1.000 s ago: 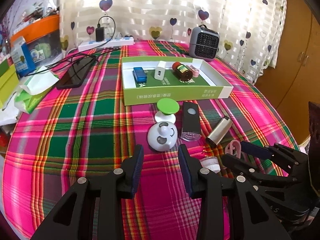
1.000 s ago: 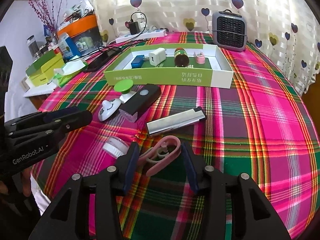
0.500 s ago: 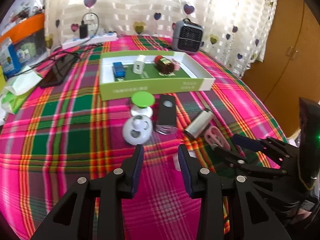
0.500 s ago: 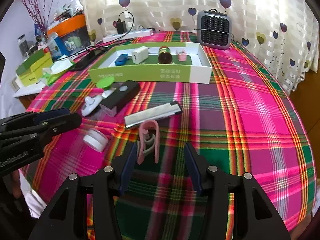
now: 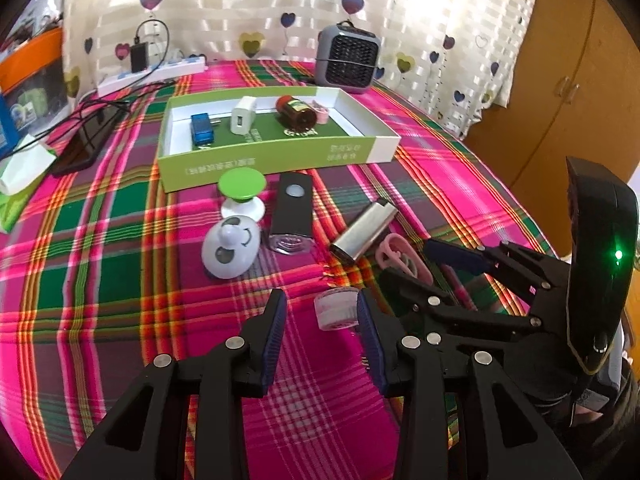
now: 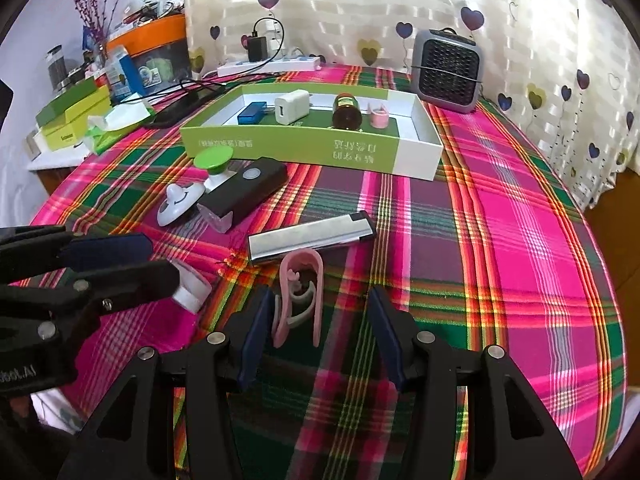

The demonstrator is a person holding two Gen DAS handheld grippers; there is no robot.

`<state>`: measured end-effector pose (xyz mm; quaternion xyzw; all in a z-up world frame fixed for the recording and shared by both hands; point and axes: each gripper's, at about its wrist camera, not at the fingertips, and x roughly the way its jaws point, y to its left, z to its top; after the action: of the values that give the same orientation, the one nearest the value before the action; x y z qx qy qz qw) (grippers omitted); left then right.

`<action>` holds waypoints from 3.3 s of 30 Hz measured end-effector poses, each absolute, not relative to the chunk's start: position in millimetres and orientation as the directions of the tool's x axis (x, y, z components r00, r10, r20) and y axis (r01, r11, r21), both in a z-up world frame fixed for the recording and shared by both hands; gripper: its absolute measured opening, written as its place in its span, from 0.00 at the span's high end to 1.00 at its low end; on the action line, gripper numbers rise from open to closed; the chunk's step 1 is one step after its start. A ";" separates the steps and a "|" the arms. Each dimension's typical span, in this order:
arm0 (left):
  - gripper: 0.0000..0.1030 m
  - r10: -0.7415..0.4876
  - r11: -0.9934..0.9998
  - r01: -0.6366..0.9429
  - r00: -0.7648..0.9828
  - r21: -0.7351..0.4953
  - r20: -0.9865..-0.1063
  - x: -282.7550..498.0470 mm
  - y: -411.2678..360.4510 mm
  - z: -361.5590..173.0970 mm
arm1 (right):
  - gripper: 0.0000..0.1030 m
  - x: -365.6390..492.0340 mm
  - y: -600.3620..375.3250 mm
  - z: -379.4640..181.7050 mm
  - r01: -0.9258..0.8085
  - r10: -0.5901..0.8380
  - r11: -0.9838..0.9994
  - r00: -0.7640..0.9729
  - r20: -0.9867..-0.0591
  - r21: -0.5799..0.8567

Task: Organize rigid objects
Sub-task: 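Grasp the second pink clip with the right tool and lift it, then grasp the white round tape roll with left tool while right holds the pink clip, then carry the tape roll with left tool while right carries the pink clip into the box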

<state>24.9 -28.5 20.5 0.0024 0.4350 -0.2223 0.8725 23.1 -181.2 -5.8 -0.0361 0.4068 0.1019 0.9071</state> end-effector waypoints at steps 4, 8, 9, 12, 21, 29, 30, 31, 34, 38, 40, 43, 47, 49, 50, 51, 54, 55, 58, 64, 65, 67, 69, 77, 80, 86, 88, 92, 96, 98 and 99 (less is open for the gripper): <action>0.64 -0.387 0.896 0.404 0.515 -0.182 -0.765 23.5 -34.2 19.8 | 0.51 23.2 -185.6 -6.3 -0.211 0.152 0.977 0.654 -0.741 0.015; 0.64 -0.393 0.891 0.415 0.499 -0.186 -0.772 23.9 -39.5 15.9 | 0.51 23.2 -187.4 -6.1 -0.212 0.154 0.977 0.658 -0.737 0.015; 0.64 -0.390 0.892 0.414 0.494 -0.184 -0.777 24.3 -40.9 13.8 | 0.52 23.0 -187.2 -6.0 -0.213 0.154 0.977 0.659 -0.736 0.014; 0.64 -0.382 0.895 0.406 0.487 -0.184 -0.785 25.8 -42.7 9.8 | 0.53 22.3 -188.5 -6.0 -0.217 0.158 0.976 0.661 -0.734 0.014; 0.64 -0.376 0.898 0.401 0.489 -0.180 -0.787 29.9 -46.7 6.7 | 0.56 21.9 -190.6 -6.1 -0.224 0.163 0.975 0.664 -0.730 0.014; 0.64 -0.383 0.897 0.399 0.493 -0.188 -0.781 31.2 -44.9 6.5 | 0.66 22.1 -192.6 -5.7 -0.220 0.162 0.975 0.668 -0.726 0.015; 0.65 -0.383 0.897 0.399 0.493 -0.188 -0.781 31.3 -44.8 6.5 | 0.66 22.1 -192.6 -5.7 -0.220 0.162 0.975 0.668 -0.726 0.015; 0.65 -0.382 0.898 0.399 0.493 -0.187 -0.781 31.2 -44.9 6.5 | 0.66 22.1 -192.7 -5.7 -0.220 0.162 0.975 0.668 -0.726 0.016; 0.72 -0.373 0.902 0.392 0.499 -0.180 -0.782 32.1 -43.2 6.9 | 0.66 22.1 -192.6 -5.8 -0.221 0.163 0.975 0.668 -0.727 0.015; 0.74 -0.377 0.902 0.388 0.500 -0.188 -0.780 32.4 -41.2 6.8 | 0.67 22.3 -192.7 -5.7 -0.220 0.161 0.975 0.668 -0.726 0.014; 0.74 -0.376 0.902 0.388 0.500 -0.186 -0.780 32.8 -41.0 6.8 | 0.68 22.2 -192.4 -5.7 -0.220 0.161 0.975 0.668 -0.726 0.014; 0.74 -0.379 0.902 0.387 0.500 -0.191 -0.779 32.7 -40.5 6.3 | 0.69 22.2 -192.3 -5.7 -0.220 0.161 0.975 0.668 -0.726 0.014; 0.74 -0.379 0.902 0.386 0.500 -0.192 -0.779 32.3 -40.5 6.4 | 0.73 22.2 -192.0 -5.3 -0.223 0.164 0.975 0.668 -0.726 0.015; 0.74 -0.379 0.903 0.386 0.500 -0.192 -0.779 32.3 -40.4 6.4 | 0.75 22.4 -191.3 -4.8 -0.225 0.165 0.974 0.669 -0.725 0.013; 0.74 -0.379 0.903 0.386 0.500 -0.192 -0.779 32.4 -40.4 6.5 | 0.75 22.8 -191.5 -4.7 -0.226 0.165 0.974 0.669 -0.725 0.013; 0.74 -0.379 0.903 0.386 0.500 -0.192 -0.779 32.4 -40.3 6.4 | 0.76 22.8 -191.5 -4.7 -0.226 0.165 0.974 0.669 -0.725 0.014; 0.75 -0.379 0.902 0.385 0.500 -0.192 -0.778 32.4 -40.4 6.6 | 0.76 22.4 -191.0 -4.9 -0.225 0.164 0.974 0.669 -0.725 0.013; 0.74 -0.379 0.903 0.385 0.500 -0.192 -0.778 32.3 -40.4 6.7 | 0.76 22.4 -191.1 -4.9 -0.225 0.164 0.974 0.669 -0.725 0.013; 0.75 -0.379 0.903 0.385 0.500 -0.192 -0.778 32.4 -40.5 6.8 | 0.77 22.7 -191.2 -4.9 -0.225 0.164 0.974 0.669 -0.725 0.014; 0.75 -0.377 0.904 0.382 0.507 -0.190 -0.775 31.9 -37.7 8.7 | 0.77 22.4 -191.4 -5.3 -0.223 0.165 0.975 0.670 -0.724 0.016; 0.75 -0.378 0.904 0.383 0.508 -0.190 -0.774 31.8 -37.6 8.9 | 0.77 22.7 -191.4 -5.3 -0.222 0.165 0.975 0.670 -0.724 0.017; 0.75 -0.378 0.904 0.383 0.509 -0.189 -0.773 31.4 -37.5 9.1 | 0.77 22.6 -191.2 -5.0 -0.221 0.166 0.975 0.670 -0.723 0.019; 0.75 -0.377 0.905 0.383 0.512 -0.188 -0.772 31.3 -37.4 10.1 | 0.77 22.4 -191.3 -4.2 -0.219 0.168 0.975 0.674 -0.720 0.022; 0.75 -0.372 0.908 0.379 0.536 -0.178 -0.758 32.9 -35.5 19.1 | 0.77 23.2 -192.4 5.8 -0.218 0.174 0.976 0.693 -0.700 0.026; 0.75 -0.370 0.910 0.376 0.546 -0.175 -0.751 35.1 -34.3 23.1 | 0.77 24.4 -192.9 8.7 -0.219 0.177 0.975 0.696 -0.696 0.028; 0.75 -0.370 0.912 0.373 0.566 -0.171 -0.737 44.1 -31.2 33.2 | 0.77 29.3 -192.9 15.5 -0.223 0.183 0.974 0.704 -0.686 0.032; 0.75 -0.368 0.913 0.372 0.574 -0.167 -0.732 47.1 -30.3 36.6 | 0.77 31.8 -193.1 18.2 -0.223 0.185 0.974 0.707 -0.683 0.032; 0.75 -0.373 0.913 0.370 0.581 -0.173 -0.723 56.1 -28.2 43.5 | 0.77 37.0 -194.5 24.4 -0.222 0.187 0.974 0.714 -0.675 0.035; 0.75 -0.378 0.913 0.365 0.593 -0.182 -0.711 67.4 -24.2 51.0 | 0.77 44.5 -197.2 31.6 -0.223 0.195 0.974 0.720 -0.665 0.044; 0.75 -0.372 0.916 0.359 0.600 -0.177 -0.709 73.4 -22.8 54.2 | 0.77 50.1 -197.8 35.9 -0.221 0.192 0.974 0.726 -0.660 0.040; 0.75 -0.369 0.917 0.359 0.604 -0.172 -0.706 76.6 -22.1 55.8 | 0.77 52.9 -198.6 37.9 -0.220 0.191 0.975 0.728 -0.658 0.040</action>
<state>76.6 -22.1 55.8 -0.0062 0.3958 -0.2031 0.8956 52.9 -198.6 37.9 -0.0203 0.3515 0.1105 0.9294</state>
